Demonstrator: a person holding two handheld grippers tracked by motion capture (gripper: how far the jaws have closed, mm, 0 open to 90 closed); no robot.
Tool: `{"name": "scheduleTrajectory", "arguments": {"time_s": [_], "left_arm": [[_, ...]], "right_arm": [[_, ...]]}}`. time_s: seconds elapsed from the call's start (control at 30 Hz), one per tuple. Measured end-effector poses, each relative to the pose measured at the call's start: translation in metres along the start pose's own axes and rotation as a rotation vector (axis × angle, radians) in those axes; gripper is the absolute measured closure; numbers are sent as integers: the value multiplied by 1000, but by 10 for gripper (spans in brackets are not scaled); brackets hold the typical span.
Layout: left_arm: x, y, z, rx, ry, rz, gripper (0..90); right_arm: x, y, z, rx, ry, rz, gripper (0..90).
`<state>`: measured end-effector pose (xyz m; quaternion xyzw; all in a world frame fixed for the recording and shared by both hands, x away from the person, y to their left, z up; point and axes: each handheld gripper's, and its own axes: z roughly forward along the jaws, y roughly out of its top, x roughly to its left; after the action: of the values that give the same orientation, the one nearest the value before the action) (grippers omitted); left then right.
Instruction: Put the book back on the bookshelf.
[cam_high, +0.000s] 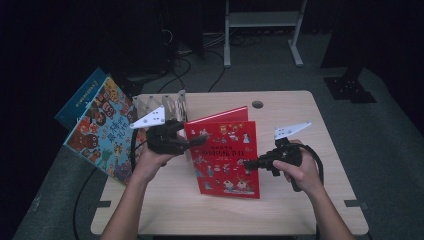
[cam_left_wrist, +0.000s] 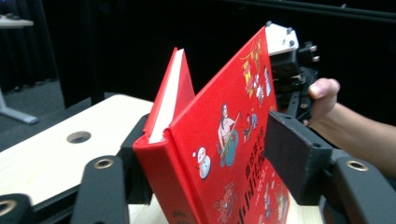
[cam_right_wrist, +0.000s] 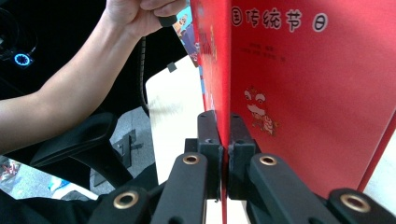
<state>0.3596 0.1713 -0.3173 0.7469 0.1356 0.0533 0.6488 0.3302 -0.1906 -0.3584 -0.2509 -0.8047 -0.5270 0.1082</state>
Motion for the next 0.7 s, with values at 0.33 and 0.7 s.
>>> {"name": "scheduleTrajectory", "arguments": {"time_s": [0.33,0.7], "left_arm": [[0,2,-4,-18,-49,13,569],[2,1,-2,-31,-121,9,685]], "right_arm": [[-2,-7,0,-25,34,-24,859],[-7,-13,0,-26,46,-41,844]]}}
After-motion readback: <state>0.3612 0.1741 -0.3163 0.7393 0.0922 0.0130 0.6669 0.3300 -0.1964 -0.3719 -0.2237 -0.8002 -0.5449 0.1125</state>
